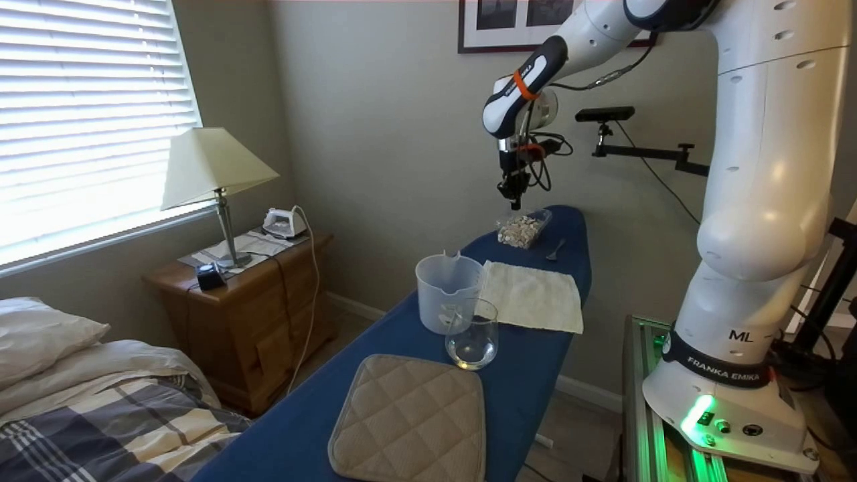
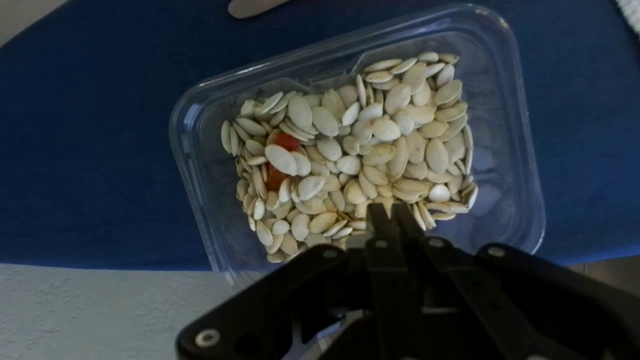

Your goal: Put some of the contents of the clear lunchbox on the right onto the silver spoon

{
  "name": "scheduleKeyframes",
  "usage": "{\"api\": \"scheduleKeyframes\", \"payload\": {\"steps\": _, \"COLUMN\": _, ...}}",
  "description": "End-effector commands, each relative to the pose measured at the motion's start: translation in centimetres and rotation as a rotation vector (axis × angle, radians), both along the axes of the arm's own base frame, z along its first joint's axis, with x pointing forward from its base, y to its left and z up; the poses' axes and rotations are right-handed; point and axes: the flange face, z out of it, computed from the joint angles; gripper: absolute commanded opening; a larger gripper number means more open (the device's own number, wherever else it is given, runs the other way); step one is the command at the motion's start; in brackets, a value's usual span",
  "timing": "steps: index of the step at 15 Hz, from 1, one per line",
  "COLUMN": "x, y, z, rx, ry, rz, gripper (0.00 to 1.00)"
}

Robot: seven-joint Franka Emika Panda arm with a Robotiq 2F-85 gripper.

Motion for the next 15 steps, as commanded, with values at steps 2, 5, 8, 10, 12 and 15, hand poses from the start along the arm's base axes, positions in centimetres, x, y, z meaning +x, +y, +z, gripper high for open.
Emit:
{"api": "scheduleKeyframes", "payload": {"steps": 2, "x": -0.7, "y": -1.3, "z": -1.7, "rx": 0.014, "ry": 0.015, "rz": 0.01, "gripper": 0.47}}
{"api": "scheduleKeyframes", "payload": {"steps": 5, "x": -0.6, "y": -1.8, "z": -3.3, "rx": 0.023, "ry": 0.019, "rz": 0.008, "gripper": 0.68}}
{"api": "scheduleKeyframes", "payload": {"steps": 8, "x": -0.1, "y": -2.0, "z": -4.9, "rx": 0.021, "ry": 0.016, "rz": 0.018, "gripper": 0.88}}
{"api": "scheduleKeyframes", "payload": {"steps": 10, "x": 0.1, "y": -2.0, "z": -5.8, "rx": 0.023, "ry": 0.015, "rz": 0.025, "gripper": 0.93}}
{"api": "scheduleKeyframes", "payload": {"steps": 12, "x": 0.4, "y": -1.9, "z": -6.6, "rx": 0.024, "ry": 0.011, "rz": 0.034, "gripper": 0.89}}
{"api": "scheduleKeyframes", "payload": {"steps": 15, "x": 0.7, "y": -1.8, "z": -7.2, "rx": 0.024, "ry": 0.012, "rz": 0.048, "gripper": 0.57}}
